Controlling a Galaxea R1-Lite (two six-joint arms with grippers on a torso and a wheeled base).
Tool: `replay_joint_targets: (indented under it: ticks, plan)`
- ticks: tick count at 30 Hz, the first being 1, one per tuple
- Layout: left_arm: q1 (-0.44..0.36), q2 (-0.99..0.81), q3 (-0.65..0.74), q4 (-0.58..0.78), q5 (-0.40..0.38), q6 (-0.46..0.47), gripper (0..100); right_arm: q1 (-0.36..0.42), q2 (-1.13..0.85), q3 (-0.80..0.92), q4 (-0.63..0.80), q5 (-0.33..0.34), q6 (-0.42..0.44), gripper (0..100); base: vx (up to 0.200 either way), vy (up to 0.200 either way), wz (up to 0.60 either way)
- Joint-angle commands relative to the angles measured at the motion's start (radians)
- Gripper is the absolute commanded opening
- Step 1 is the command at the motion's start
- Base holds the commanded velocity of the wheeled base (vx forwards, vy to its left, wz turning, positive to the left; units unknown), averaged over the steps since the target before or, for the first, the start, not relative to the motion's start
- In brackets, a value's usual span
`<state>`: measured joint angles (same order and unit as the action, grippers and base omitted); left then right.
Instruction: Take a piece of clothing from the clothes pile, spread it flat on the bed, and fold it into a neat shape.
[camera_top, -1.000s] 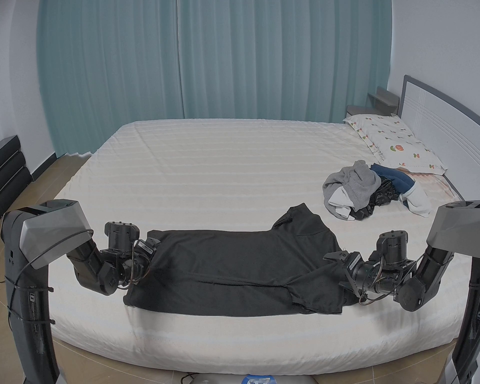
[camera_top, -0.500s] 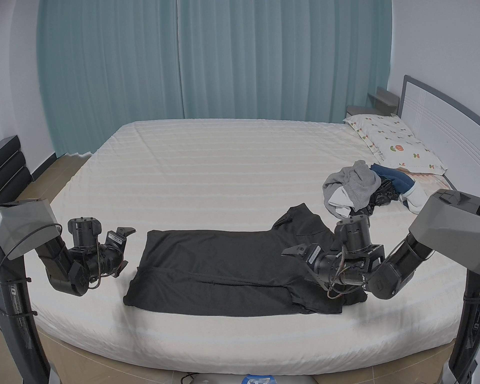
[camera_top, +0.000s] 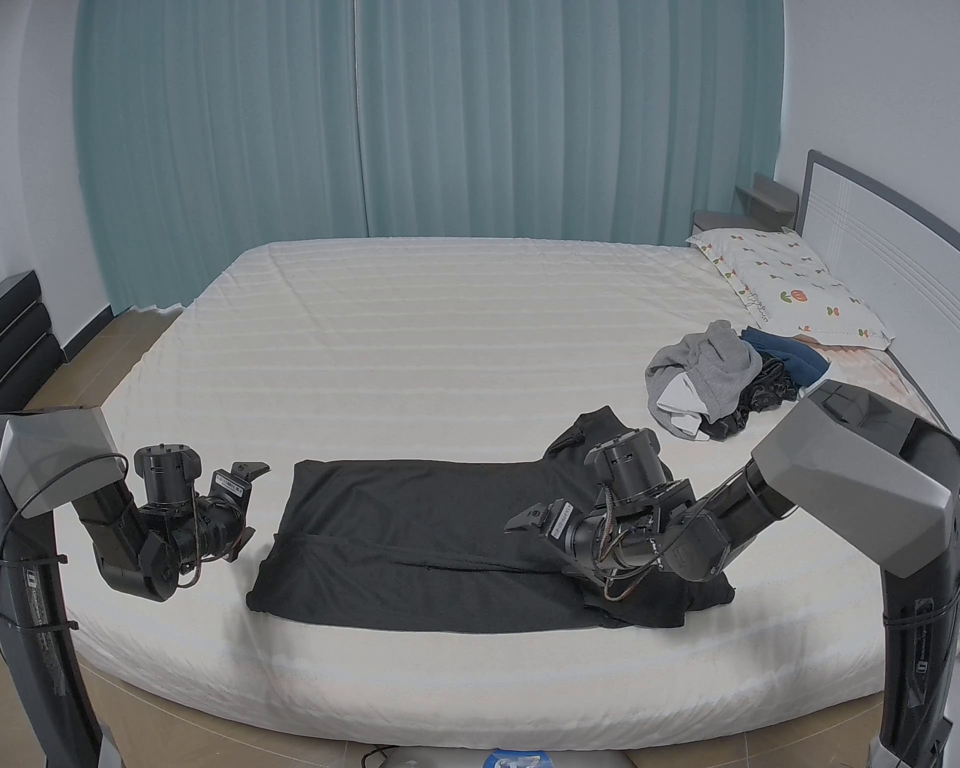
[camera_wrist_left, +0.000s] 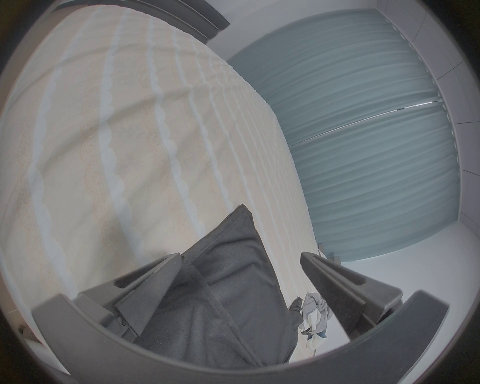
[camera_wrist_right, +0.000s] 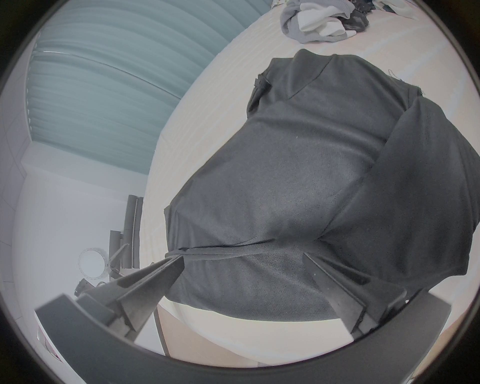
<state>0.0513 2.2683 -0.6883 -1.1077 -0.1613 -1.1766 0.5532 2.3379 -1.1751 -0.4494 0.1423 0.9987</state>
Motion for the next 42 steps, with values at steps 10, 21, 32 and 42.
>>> replay_joint_targets:
  ticks: [10, 21, 32, 42]
  plan:
    - [-0.001, 0.008, 0.001, -0.001, 0.0, 0.003, 100, 0.04, 0.078, -0.092, 0.101, 0.0, -0.034, 100, 0.0, 0.0, 0.0]
    - [-0.001, 0.008, 0.001, -0.001, 0.002, 0.003, 100, 0.037, 0.199, -0.271, 0.127, -0.135, -0.045, 100, 0.0, 0.0, 0.0]
    - [-0.002, 0.01, 0.001, -0.001, 0.002, 0.003, 100, 0.028, 0.209, -0.331, 0.112, -0.19, -0.04, 100, 0.0, 0.0, 0.0]
    - [-0.002, 0.01, 0.001, -0.001, 0.002, 0.003, 100, 0.024, 0.1, -0.232, 0.097, -0.175, -0.038, 100, 0.0, 0.0, 0.0]
